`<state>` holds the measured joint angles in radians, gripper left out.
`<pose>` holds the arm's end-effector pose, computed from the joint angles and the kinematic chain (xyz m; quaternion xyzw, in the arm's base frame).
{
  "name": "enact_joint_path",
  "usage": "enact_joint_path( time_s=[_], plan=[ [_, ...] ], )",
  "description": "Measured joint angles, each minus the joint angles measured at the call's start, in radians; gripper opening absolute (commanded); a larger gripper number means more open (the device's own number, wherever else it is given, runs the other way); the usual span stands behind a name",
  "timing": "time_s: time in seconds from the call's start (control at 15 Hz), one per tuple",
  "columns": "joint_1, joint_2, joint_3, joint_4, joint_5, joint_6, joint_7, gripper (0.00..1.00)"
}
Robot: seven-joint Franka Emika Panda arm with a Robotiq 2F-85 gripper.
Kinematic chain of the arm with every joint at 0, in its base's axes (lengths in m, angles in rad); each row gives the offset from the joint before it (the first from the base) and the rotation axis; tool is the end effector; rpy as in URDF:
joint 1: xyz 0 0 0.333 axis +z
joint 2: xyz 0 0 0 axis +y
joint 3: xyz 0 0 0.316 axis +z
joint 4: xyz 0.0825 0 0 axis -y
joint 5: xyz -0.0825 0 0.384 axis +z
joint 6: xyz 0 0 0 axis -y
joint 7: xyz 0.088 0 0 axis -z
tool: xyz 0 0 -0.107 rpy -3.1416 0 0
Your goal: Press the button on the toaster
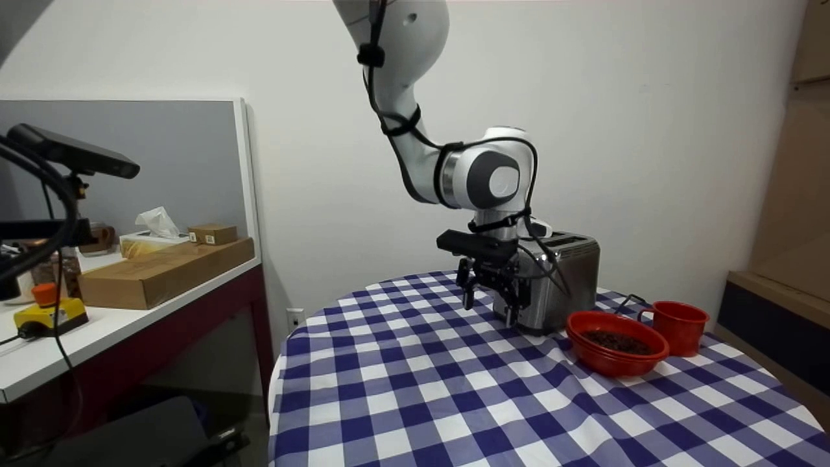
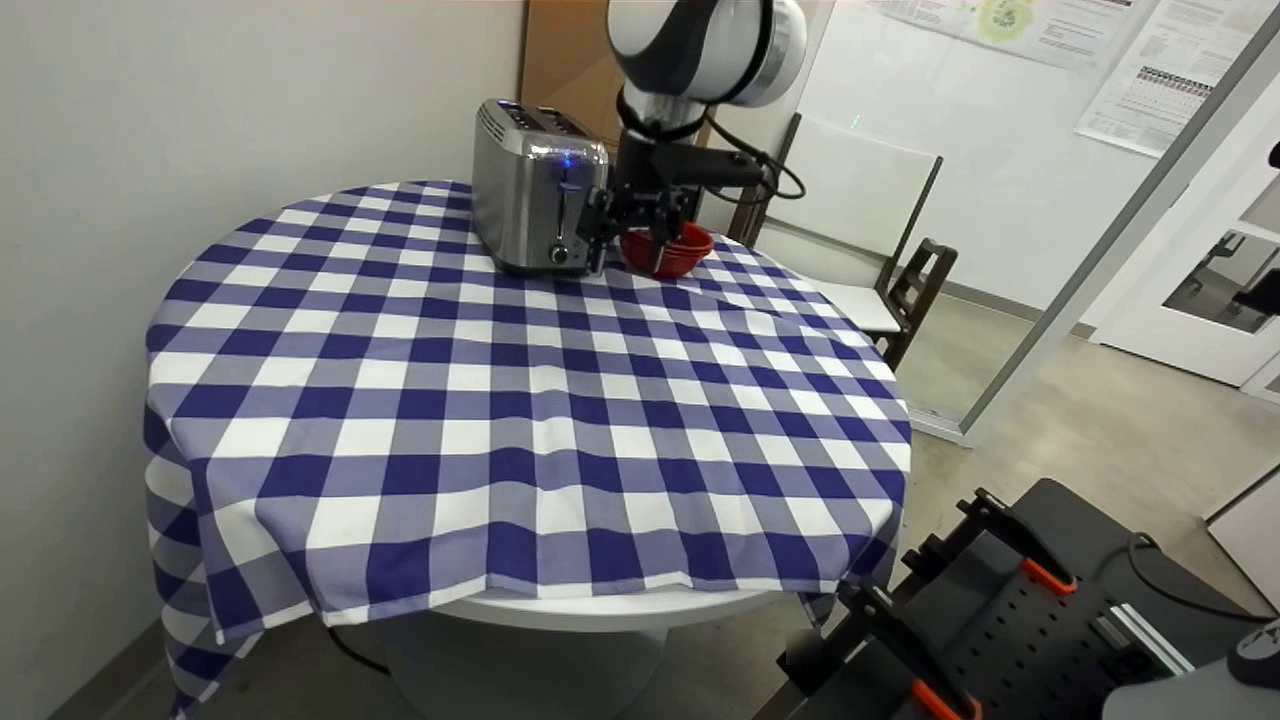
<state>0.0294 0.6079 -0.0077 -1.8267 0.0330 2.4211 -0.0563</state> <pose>0.6467 0.0145 0.1987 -0.9996 -0.0272 0.0066 0.0087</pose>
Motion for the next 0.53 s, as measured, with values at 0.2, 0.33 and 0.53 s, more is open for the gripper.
enact_joint_path(
  time_s=[0.2,0.33,0.53],
  plan=[
    [-0.026,-0.105,0.017,-0.015,-0.003,-0.272,-0.046,1.00],
    [-0.024,-0.180,0.020,-0.036,-0.007,-0.429,-0.053,1.00],
    [-0.015,-0.318,0.031,-0.143,-0.016,-0.510,-0.052,1.00]
  ],
)
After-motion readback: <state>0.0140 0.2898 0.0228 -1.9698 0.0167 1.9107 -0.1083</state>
